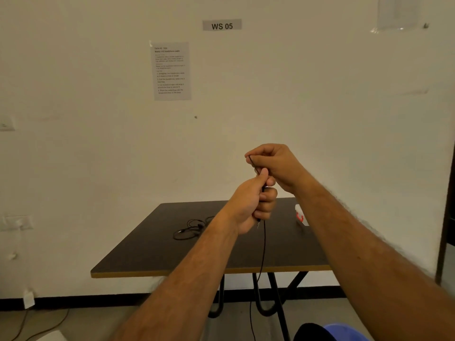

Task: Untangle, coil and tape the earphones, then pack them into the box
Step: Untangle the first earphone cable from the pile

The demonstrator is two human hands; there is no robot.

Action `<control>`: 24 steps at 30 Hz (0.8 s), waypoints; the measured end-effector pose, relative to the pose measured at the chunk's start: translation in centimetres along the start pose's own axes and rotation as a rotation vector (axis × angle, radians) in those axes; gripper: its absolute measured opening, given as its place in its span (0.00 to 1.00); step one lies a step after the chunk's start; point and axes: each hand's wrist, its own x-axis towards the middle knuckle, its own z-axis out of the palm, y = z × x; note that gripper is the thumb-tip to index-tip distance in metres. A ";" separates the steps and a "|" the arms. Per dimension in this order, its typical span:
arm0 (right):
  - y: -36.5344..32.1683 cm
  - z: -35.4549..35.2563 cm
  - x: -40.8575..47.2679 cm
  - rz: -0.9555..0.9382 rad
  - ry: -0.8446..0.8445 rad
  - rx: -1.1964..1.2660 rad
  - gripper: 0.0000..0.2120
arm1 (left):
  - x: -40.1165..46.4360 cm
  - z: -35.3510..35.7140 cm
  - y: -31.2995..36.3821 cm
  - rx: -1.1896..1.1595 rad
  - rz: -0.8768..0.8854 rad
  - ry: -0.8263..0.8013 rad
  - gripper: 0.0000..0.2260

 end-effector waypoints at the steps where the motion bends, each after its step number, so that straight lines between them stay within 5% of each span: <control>1: 0.0 0.0 0.0 0.005 0.007 -0.003 0.04 | 0.0 -0.1 0.0 -0.007 -0.007 0.001 0.17; 14: 0.4 -0.4 -0.2 0.038 -0.054 -0.087 0.06 | 0.3 0.6 1.8 0.042 0.099 -0.028 0.16; 19: 0.5 1.5 -2.8 0.096 -0.073 -0.077 0.17 | 0.6 0.1 3.3 0.002 0.189 -0.025 0.16; 24: 3.6 3.0 -7.4 0.150 -0.109 0.044 0.08 | 0.4 -0.8 3.8 0.006 0.232 0.016 0.16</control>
